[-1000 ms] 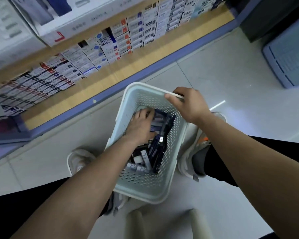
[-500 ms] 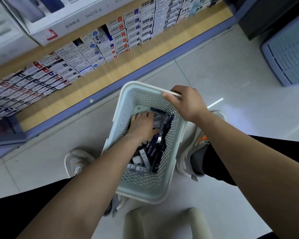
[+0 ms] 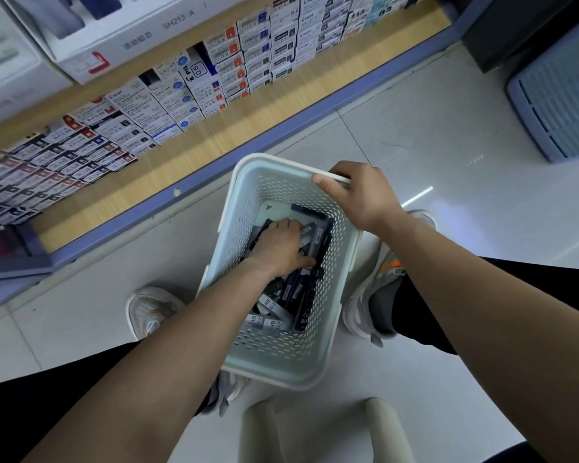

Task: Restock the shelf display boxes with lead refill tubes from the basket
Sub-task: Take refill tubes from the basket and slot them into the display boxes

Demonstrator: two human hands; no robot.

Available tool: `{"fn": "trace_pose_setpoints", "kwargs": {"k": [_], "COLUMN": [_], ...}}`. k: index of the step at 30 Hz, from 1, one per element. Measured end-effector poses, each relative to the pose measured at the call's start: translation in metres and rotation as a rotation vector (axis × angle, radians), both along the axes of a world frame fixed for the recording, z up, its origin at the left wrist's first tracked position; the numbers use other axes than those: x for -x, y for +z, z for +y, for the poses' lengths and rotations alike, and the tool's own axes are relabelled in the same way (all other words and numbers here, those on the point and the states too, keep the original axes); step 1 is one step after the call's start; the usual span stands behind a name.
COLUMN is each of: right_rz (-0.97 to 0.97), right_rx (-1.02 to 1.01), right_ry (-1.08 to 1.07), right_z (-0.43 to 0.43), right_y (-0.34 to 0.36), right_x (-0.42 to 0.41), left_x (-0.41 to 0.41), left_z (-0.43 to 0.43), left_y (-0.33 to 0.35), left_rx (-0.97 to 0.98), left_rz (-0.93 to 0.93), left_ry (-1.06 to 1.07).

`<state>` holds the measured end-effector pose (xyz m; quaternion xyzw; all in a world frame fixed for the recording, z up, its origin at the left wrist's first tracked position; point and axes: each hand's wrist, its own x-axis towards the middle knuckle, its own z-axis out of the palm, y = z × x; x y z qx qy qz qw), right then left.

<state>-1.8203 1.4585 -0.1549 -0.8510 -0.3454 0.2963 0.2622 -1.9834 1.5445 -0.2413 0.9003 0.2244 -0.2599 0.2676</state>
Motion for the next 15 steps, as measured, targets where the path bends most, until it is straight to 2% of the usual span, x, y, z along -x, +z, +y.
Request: {"fn": "trace_pose_setpoints", "kwargs": {"k": [7,15], "right_rz": [0.009,-0.021], "right_rx": [0.004,0.023], "right_ry": [0.002,0.01], "right_z": [0.0001,0.0003], "right_y": [0.0,0.0005], "right_x": [0.0008,0.0001], "left_x": [0.0029,0.0067], "left_z": [-0.003,-0.0086], "left_y": [0.0011,0.0045], "left_rx": [-0.039,0.27], "left_rz": [0.019,0.049], "left_ry": [-0.03,0.191]}}
